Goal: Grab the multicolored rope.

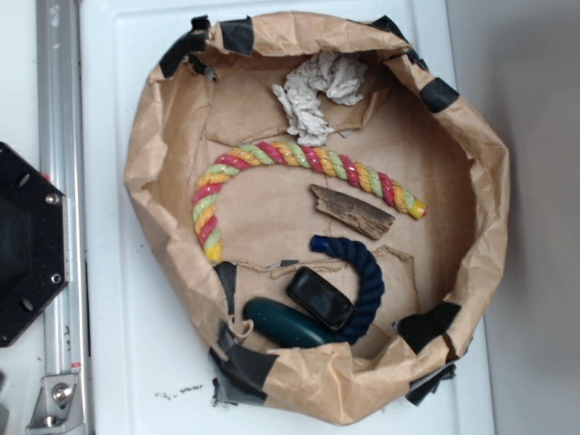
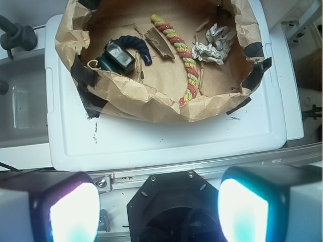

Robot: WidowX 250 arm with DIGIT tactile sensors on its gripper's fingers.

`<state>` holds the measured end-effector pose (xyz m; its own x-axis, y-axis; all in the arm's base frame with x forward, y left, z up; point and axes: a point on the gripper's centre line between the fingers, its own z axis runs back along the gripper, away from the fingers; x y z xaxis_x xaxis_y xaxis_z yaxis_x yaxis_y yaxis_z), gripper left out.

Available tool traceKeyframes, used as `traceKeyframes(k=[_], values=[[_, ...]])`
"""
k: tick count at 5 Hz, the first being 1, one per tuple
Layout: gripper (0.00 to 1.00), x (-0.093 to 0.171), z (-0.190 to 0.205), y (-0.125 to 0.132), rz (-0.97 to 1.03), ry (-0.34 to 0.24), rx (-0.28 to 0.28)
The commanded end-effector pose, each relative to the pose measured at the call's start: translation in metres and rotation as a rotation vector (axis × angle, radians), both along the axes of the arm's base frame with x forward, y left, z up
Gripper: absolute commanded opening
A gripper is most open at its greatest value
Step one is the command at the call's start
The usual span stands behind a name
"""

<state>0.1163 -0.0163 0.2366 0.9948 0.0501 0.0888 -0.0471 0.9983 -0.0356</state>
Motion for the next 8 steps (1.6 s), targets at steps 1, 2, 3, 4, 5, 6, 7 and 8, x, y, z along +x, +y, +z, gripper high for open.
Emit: traceKeyframes(k=[1,2,3,4,5,6,7,8], values=[[1.00,0.000,0.000,0.000,0.000,0.000,0.000],[1.00,0.050,-0.020,0.002,-0.011,-0.063,0.020],[1.00,0.089,-0.048,0.001,-0.045,-0.141,-0.018],[1.00,0.121,-0.088,0.006,-0.021,-0.063,-0.008],[1.00,0.144,-0.130,0.028,0.071,0.010,-0.040],[1.00,0.164,-0.153,0.033,0.102,0.034,-0.033],[1.00,0.179,-0.170,0.030,0.115,0.054,-0.047],[1.00,0.197,-0.173,0.019,0.093,0.036,-0.020]])
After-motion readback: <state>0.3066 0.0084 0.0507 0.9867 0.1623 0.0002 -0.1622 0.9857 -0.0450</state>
